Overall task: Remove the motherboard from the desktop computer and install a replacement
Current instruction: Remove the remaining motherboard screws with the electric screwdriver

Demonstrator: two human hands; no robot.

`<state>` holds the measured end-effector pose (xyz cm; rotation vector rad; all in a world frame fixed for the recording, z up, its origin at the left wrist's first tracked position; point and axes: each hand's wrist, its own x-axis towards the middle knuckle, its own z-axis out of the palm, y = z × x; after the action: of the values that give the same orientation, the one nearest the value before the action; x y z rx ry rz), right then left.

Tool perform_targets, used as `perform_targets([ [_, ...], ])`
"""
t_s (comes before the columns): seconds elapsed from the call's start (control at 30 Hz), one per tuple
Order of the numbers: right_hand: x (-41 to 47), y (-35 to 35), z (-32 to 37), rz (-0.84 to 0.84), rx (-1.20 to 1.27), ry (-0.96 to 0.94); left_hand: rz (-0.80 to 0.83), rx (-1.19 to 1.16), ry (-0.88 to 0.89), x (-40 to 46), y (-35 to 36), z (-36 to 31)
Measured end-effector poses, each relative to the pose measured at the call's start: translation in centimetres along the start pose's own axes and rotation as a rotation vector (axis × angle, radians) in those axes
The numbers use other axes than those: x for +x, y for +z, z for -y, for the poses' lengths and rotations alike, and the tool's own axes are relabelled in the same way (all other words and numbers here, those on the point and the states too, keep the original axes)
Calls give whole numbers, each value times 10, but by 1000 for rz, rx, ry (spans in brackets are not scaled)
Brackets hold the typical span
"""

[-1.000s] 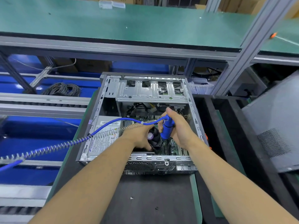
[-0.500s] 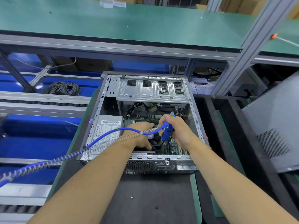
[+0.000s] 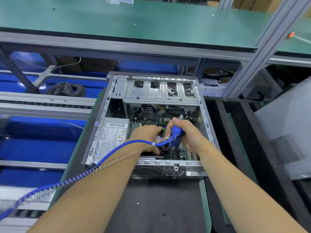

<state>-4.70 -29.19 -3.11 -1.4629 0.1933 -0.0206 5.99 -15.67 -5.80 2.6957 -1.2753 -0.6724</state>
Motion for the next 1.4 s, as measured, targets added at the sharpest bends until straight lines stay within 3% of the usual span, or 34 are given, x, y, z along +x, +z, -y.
perform_targets([
  [0.3,-1,5,-3,-47,-31,48,49,-76,-56,0,10,3],
  [0.53,1,-2,-1,-93,-11,110,-68,-32,-32,1,9,3],
  [0.77,-2,-1,-3,18,13,45,86,-132,-51,-2,6,2],
  [0.9,1,-1,-1,-52,-50,77,100,-217,-27,-1,9,2],
  [1.07,1,-4,-4,-119,-66,78,-40,-18,-66,3,12,3],
  [1.4,3,-5,-10,-161,-21,45,-112,-31,-32,0,12,5],
])
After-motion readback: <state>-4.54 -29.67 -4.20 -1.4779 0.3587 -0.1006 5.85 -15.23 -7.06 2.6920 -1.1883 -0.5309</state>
